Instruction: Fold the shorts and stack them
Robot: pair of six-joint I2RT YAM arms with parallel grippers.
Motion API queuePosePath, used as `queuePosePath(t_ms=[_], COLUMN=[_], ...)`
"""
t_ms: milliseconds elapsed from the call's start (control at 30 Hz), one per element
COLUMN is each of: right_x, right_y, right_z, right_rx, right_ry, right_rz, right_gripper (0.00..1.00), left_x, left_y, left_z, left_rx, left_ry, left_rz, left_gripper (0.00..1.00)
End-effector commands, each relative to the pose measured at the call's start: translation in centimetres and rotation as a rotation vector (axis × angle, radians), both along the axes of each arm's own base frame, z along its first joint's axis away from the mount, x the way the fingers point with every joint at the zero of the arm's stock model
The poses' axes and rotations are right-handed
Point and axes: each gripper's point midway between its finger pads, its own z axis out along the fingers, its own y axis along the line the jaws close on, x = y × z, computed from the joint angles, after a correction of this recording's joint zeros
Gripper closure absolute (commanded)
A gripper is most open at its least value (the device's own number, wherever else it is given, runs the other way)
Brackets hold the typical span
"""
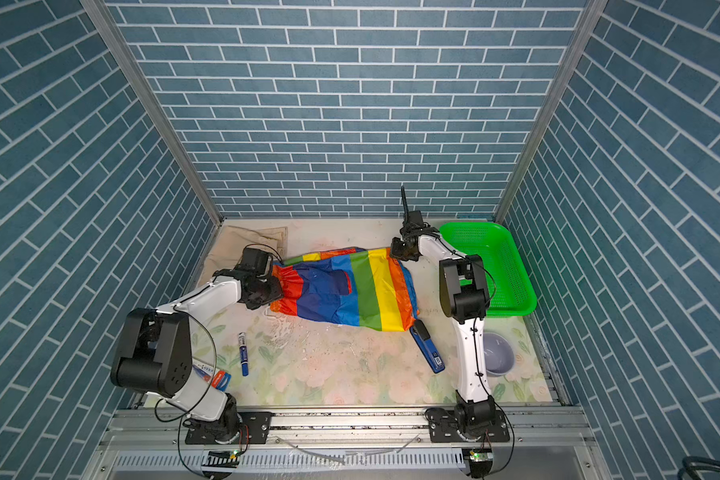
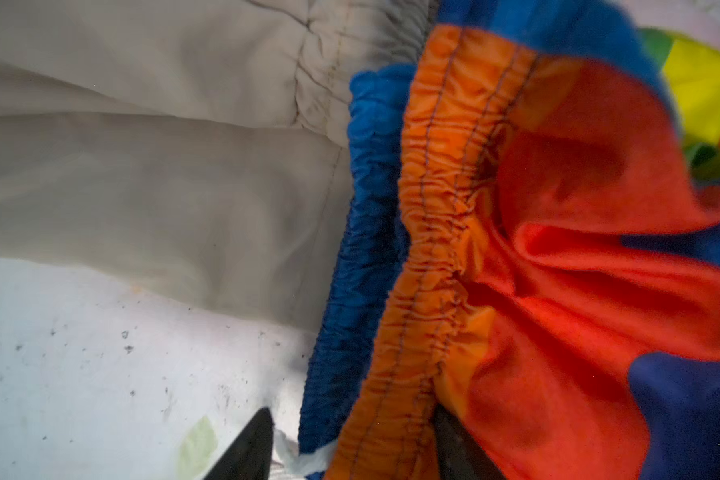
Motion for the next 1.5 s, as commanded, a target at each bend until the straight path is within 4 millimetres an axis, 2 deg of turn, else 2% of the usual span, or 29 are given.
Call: queuePosePath(t_ms=[0,33,100,200,333,500,567,767,800,867,933,1033,1167,1200,1267,1367,1433,1467], right_x=[1.5,1.6,1.6,1.8,2.2,3.5,4.3,5.9,6.0,5.9,5.6,4.8,2.8,1.9,0.1,-3.5,-6.2,-7.8], right_y=[0.2,0.1,-0.1,-0.4,-0.6,-0.3,-0.1,0.1,0.1,0.1,0.0,-0.6,-0.9,-1.0,-0.7,0.9,2.9,4.2], right_z=[6.6,7.3,10.3,12.5,13.4,11.7,9.7,6.2,5.7,5.1,5.1,6.2,9.2,11.4,13.0,14.3,14.0,13.4], right_rx=[0.042,0.041,0.049,0.048,0.036,0.025,0.009,-0.031,-0.032,-0.030,-0.032,-0.046,-0.068,-0.079,-0.112,-0.171,-0.181,-0.175], right_ry=[-0.147,-0.164,-0.226,-0.282,-0.310,-0.287,-0.255,-0.210,-0.198,-0.185,-0.182,-0.200,-0.238,-0.276,-0.310,-0.349,-0.335,-0.317], right_rz=[-0.003,-0.008,-0.016,-0.030,-0.037,-0.039,-0.035,-0.030,-0.029,-0.032,-0.036,-0.040,-0.022,-0.019,0.002,0.062,0.130,0.172], right_gripper=[1.00,1.00,1.00,1.00,1.00,1.00,1.00,1.00,0.92,0.66,0.55,0.49,0.47,0.47,0.47,0.49,0.53,0.58], left_x=[-0.4,-0.5,-0.7,-0.8,-0.9,-1.0,-1.0,-1.0,-1.0,-1.0,-0.9,-0.6,-0.1,0.1,0.1,-0.1,-0.6,-0.8], left_y=[0.1,0.1,0.1,0.1,0.1,0.1,0.1,0.0,0.0,0.0,-0.1,-0.2,-0.5,-0.5,-0.4,-0.2,-0.1,-0.1], left_z=[-1.4,-1.7,-2.3,-2.9,-3.5,-3.9,-4.0,-4.3,-4.3,-4.3,-4.1,-3.4,-1.3,-0.6,0.9,3.2,4.3,4.8], left_rx=[0.007,0.008,0.005,0.003,0.003,0.004,0.005,0.000,-0.003,-0.003,-0.008,-0.011,-0.024,-0.026,-0.026,-0.026,-0.030,-0.035], left_ry=[0.025,0.029,0.036,0.049,0.059,0.068,0.071,0.076,0.077,0.077,0.074,0.065,0.028,0.011,-0.018,-0.066,-0.090,-0.102], left_rz=[0.000,0.000,0.003,0.004,0.006,0.007,0.007,0.009,0.011,0.009,0.009,0.003,-0.002,-0.002,0.002,0.006,0.008,0.010], left_gripper=[0.48,0.51,0.54,0.56,0.56,0.57,0.56,0.56,0.56,0.53,0.46,0.37,0.32,0.31,0.31,0.28,0.28,0.28])
